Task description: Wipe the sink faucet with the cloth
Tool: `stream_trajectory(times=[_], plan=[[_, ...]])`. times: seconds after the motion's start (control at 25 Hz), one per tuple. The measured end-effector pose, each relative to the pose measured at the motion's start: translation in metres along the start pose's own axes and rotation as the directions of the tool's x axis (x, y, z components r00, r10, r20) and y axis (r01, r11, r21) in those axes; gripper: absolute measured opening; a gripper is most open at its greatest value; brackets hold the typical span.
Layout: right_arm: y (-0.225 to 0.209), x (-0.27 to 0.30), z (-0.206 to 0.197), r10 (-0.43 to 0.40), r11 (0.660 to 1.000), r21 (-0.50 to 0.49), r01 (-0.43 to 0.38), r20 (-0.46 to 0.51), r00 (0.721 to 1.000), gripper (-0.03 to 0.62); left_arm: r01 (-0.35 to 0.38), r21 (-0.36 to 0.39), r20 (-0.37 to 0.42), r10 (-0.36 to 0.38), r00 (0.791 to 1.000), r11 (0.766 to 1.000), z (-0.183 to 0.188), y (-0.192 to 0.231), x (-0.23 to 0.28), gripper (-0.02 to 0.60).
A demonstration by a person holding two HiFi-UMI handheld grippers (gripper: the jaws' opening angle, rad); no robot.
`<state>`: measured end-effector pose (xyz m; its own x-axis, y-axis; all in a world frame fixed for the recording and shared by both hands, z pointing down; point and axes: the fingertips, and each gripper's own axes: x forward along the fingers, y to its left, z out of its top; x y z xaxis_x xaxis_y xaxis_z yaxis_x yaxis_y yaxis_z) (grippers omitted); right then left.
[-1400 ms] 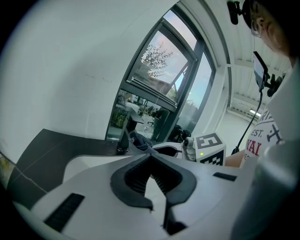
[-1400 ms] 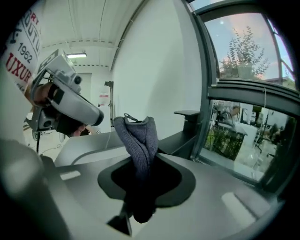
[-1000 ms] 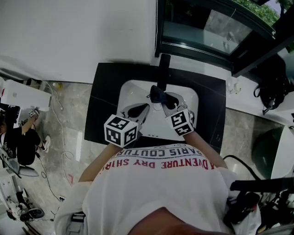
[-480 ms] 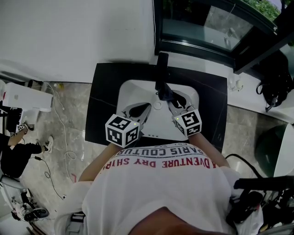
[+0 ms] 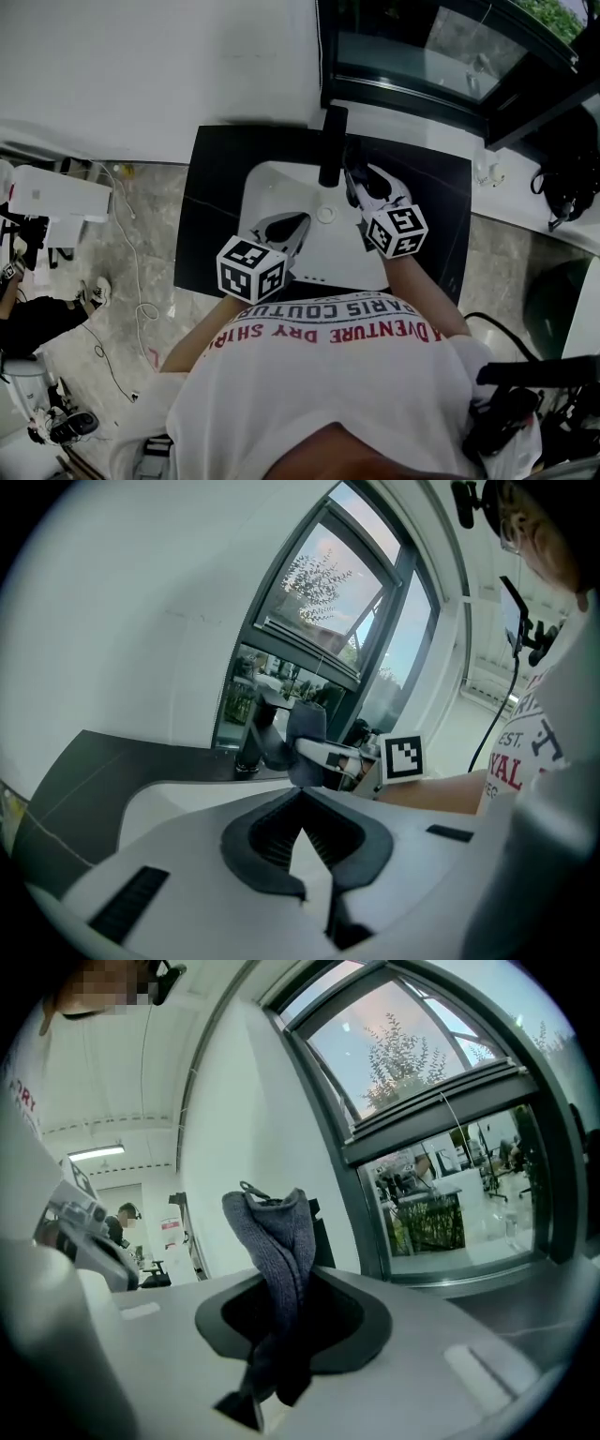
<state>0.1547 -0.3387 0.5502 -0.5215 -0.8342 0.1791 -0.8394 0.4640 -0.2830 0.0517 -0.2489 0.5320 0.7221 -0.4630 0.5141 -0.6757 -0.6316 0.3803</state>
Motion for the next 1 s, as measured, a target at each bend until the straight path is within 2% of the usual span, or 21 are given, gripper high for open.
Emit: stream_trajectory(times=[0.2,0.56,0.72,0.88,1.0], plan=[[-0.024,0.024,0.027,0.0,0.998,0.069,-0.002,0.028,1.0,0.08,0.003,-0.005,0.0,-0.003,1.0,1.0,-0.002,0.001,0.004,0.002],[-0.026,0.037,0.066,0.042,0.989,0.138,-0.052,0.075,0.996,0.079,0.0,-0.013,0.013,0.0,1.0,1.0,-0.001,0.006,0.003,0.002],[-0.037,0.049,0.057,0.035,0.983,0.18,-0.041,0.035,0.999,0.079,-0.015,-0.029,0.021,0.015,1.0,0.999,-0.002,0.012,0.0,0.001],[-0.05,0.063,0.031,0.039,0.954,0.298,-0.034,-0.012,0.999,0.078,-0.024,-0.049,0.015,0.025,1.0,0.998,-0.008,0.015,0.002,0.001],[-0.062,0.071,0.006,0.021,0.944,0.329,0.009,-0.087,0.996,0.078,-0.029,-0.059,0.01,0.03,1.0,0.998,-0.012,0.017,0.005,0.002]])
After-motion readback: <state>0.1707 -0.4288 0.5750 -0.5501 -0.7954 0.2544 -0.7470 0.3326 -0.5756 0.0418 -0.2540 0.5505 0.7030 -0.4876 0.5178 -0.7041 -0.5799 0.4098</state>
